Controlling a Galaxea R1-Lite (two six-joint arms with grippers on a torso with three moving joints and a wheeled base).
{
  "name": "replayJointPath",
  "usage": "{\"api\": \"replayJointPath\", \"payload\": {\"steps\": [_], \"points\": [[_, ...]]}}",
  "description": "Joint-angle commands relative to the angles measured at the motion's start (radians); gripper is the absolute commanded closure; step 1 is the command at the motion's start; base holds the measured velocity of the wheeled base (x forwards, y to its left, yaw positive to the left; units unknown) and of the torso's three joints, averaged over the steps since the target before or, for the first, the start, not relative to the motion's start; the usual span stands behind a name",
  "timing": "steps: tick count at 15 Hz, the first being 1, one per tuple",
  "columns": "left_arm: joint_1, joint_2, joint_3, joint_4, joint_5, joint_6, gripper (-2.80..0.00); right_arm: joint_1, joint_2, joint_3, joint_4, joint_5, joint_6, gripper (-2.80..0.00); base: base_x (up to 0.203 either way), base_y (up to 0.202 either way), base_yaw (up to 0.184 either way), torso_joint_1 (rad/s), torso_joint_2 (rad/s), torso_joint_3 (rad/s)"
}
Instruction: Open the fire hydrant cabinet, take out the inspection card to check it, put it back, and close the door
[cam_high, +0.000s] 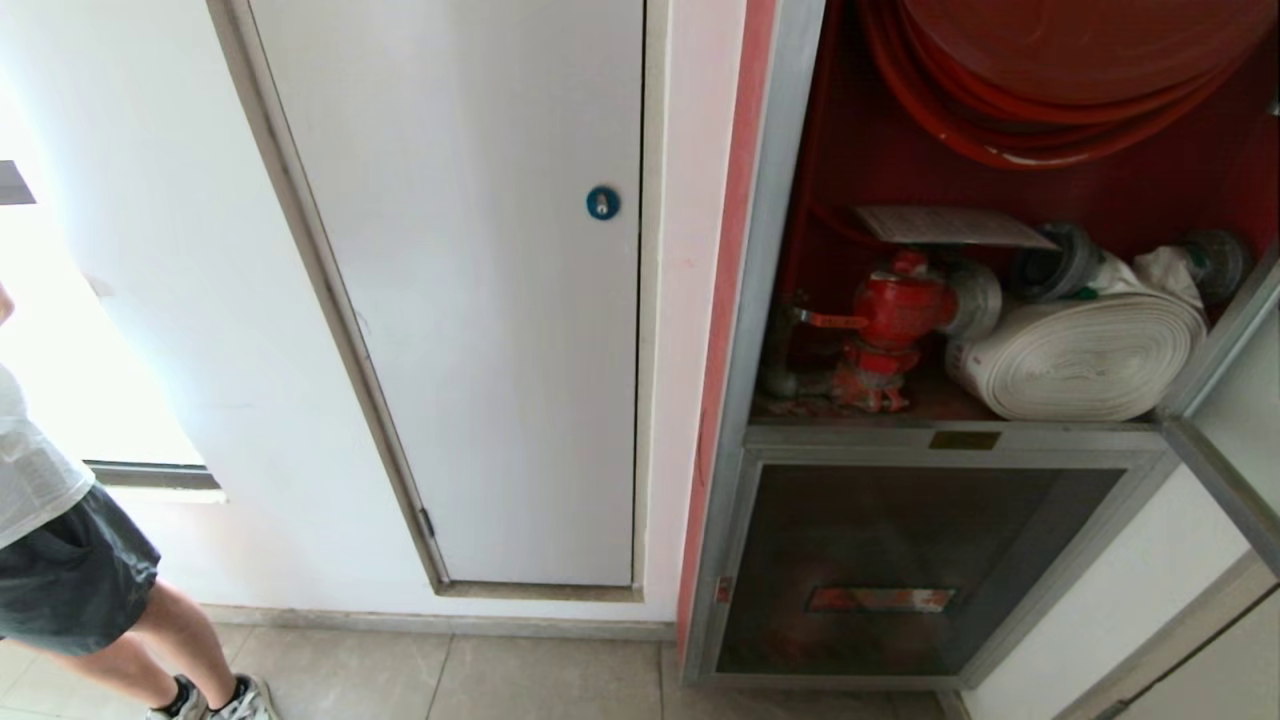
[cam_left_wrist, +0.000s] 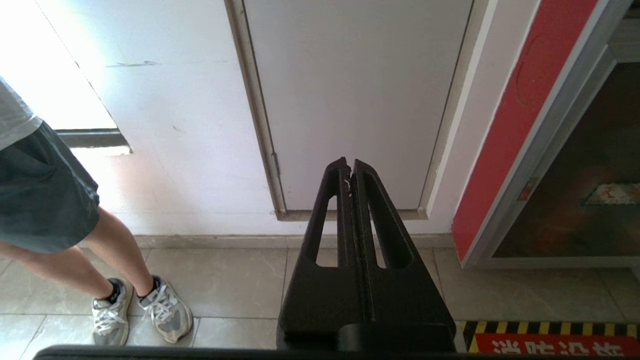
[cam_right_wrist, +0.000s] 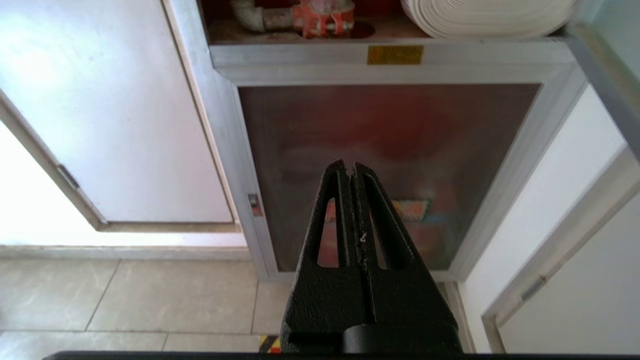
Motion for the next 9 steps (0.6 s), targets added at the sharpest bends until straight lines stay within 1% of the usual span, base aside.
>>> {"api": "replayJointPath", "payload": {"steps": [1,9], "points": [[0.000,0.000,0.000,0.000,0.000,-0.001,0.00,0.000,0.002,0.000,0.000,0.000,0.000,0.00,0.193,0.000,0.001,0.002,0.00,0.002],[0.000,0.000,0.000,0.000,0.001,-0.005,0.00,0.000,0.002,0.000,0.000,0.000,0.000,0.00,0.194,0.000,0.001,0.002,0.00,0.002]]}}
